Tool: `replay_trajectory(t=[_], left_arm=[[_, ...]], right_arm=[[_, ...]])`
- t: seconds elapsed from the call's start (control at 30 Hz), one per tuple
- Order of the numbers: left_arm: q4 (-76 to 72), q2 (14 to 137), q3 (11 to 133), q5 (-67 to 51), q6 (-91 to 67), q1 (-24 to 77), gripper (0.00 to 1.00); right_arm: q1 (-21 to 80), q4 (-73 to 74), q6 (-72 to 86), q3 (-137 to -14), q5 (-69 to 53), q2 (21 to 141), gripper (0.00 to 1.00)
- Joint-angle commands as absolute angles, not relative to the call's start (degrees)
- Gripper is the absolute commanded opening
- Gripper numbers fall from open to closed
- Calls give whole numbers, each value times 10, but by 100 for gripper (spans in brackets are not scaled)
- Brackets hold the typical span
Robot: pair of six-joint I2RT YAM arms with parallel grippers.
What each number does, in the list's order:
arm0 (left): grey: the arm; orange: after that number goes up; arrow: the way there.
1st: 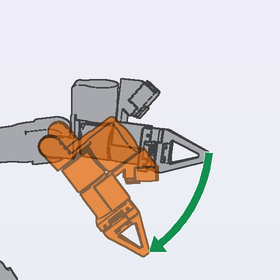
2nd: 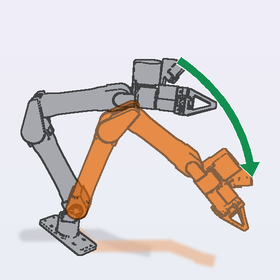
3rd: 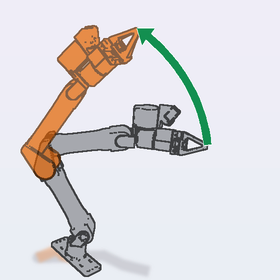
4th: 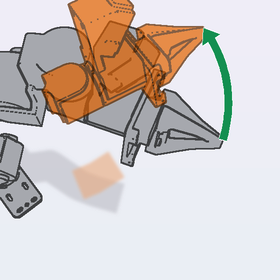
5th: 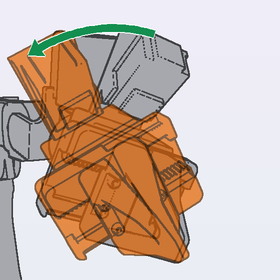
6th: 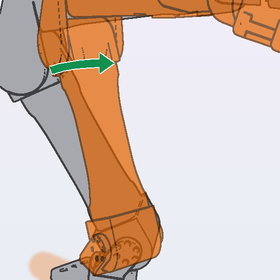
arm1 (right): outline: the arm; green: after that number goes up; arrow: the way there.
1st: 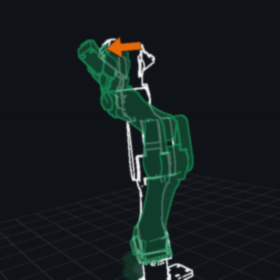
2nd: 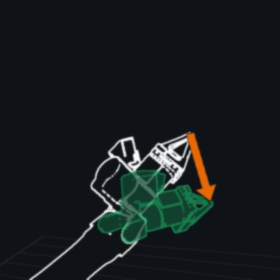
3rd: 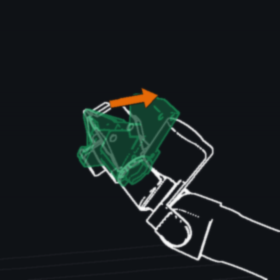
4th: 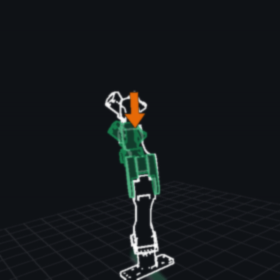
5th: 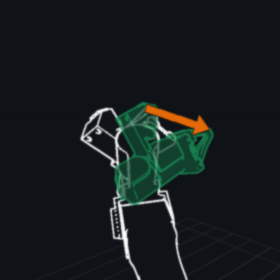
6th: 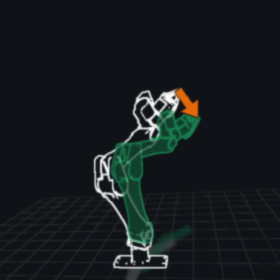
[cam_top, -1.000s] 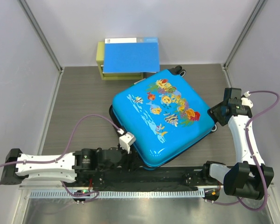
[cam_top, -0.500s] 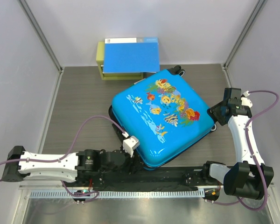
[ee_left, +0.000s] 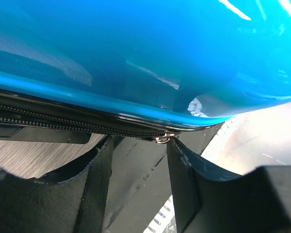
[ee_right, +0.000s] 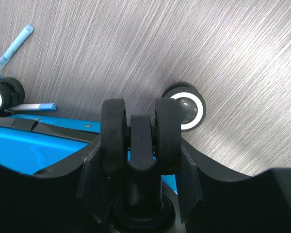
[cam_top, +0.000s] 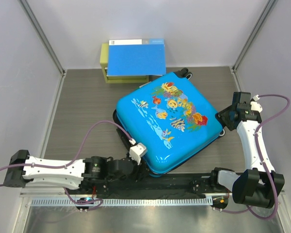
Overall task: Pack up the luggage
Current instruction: Zip the luggage at the center of the board.
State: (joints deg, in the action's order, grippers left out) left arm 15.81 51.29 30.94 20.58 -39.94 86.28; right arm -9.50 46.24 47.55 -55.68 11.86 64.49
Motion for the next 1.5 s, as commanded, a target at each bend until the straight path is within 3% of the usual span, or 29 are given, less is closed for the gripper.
replay_trajectory(t=[0.0,0.23,0.73,1.0,1.3,1.4,1.47], left_arm=[[107,518,327,270,-407,863,48],[56,530,318,281,-426,863,42],[40,488,290,327,-478,863,0],[112,440,287,374,-524,863,0],[116,394,265,286,-486,863,2],[104,397,249,241,-485,864,20],[101,413,256,226,-473,864,39]], right_arm=[[-72,531,429,-527,31,657,1],[-71,531,428,-526,32,657,1],[-72,533,430,-517,49,648,1],[-73,535,432,-515,66,650,1],[-73,532,428,-511,65,664,1],[-73,532,425,-513,69,668,1],[-73,531,423,-513,70,668,1]])
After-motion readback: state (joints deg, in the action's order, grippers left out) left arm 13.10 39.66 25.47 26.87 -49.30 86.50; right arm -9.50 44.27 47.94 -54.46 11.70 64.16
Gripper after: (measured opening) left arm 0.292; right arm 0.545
